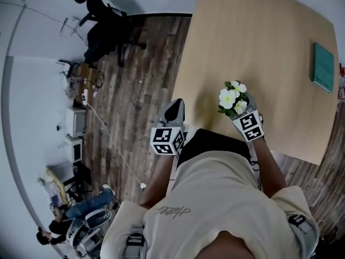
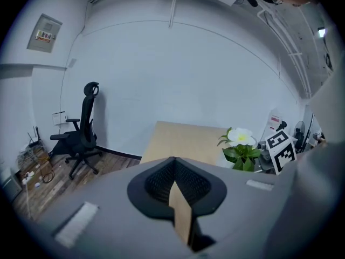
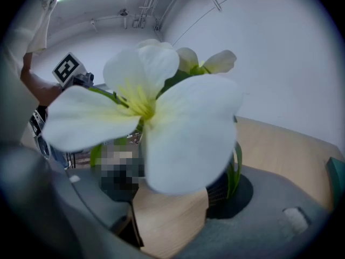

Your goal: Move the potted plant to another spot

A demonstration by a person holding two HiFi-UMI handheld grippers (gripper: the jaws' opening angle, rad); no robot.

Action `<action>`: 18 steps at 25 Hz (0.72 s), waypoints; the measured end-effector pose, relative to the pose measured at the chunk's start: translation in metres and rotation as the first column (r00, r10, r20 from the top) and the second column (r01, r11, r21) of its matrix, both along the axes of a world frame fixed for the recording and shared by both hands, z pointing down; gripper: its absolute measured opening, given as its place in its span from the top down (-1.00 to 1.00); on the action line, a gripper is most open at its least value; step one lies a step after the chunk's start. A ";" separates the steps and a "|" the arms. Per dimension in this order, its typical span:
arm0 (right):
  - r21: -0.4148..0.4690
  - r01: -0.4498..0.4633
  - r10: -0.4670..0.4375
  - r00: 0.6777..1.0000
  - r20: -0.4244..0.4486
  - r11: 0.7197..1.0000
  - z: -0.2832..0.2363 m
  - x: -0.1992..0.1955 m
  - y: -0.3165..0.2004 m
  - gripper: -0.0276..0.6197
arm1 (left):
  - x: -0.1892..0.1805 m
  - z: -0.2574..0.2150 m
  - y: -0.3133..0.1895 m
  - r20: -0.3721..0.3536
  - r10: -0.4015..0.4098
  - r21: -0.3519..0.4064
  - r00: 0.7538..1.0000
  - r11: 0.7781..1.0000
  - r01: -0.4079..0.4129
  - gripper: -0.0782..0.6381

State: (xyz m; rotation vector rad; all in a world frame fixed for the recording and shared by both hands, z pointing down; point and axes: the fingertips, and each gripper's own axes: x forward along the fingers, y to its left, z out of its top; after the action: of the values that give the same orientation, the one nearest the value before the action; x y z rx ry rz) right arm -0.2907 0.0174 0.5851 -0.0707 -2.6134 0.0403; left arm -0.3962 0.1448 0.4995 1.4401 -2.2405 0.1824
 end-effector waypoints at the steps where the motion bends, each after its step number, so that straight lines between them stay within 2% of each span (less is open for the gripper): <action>1: -0.011 0.001 -0.001 1.000 -0.002 1.000 0.003 -0.004 0.002 -0.13 | -0.001 0.003 0.005 0.001 -0.006 -0.006 1.000 1.000 0.006 0.74; 7: -0.006 -0.005 0.005 0.999 -0.040 1.000 0.017 -0.034 0.004 -0.13 | -0.002 0.010 0.021 0.002 0.029 -0.011 1.000 1.000 -0.029 0.74; 11: -0.014 -0.034 0.033 0.998 -0.047 0.999 0.026 -0.062 0.005 -0.13 | -0.018 0.012 0.032 -0.011 0.026 0.000 1.000 1.000 -0.026 0.74; 18: -0.001 -0.047 0.046 0.994 -0.098 0.999 0.061 -0.111 -0.002 -0.13 | -0.038 0.030 0.045 -0.028 0.046 -0.031 0.999 0.998 -0.047 0.74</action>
State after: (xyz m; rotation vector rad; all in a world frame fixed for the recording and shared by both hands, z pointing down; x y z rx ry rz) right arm -0.4022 0.0157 0.6464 -0.0086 -2.5172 0.0627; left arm -0.4346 0.1896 0.5292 1.4701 -2.1742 0.2114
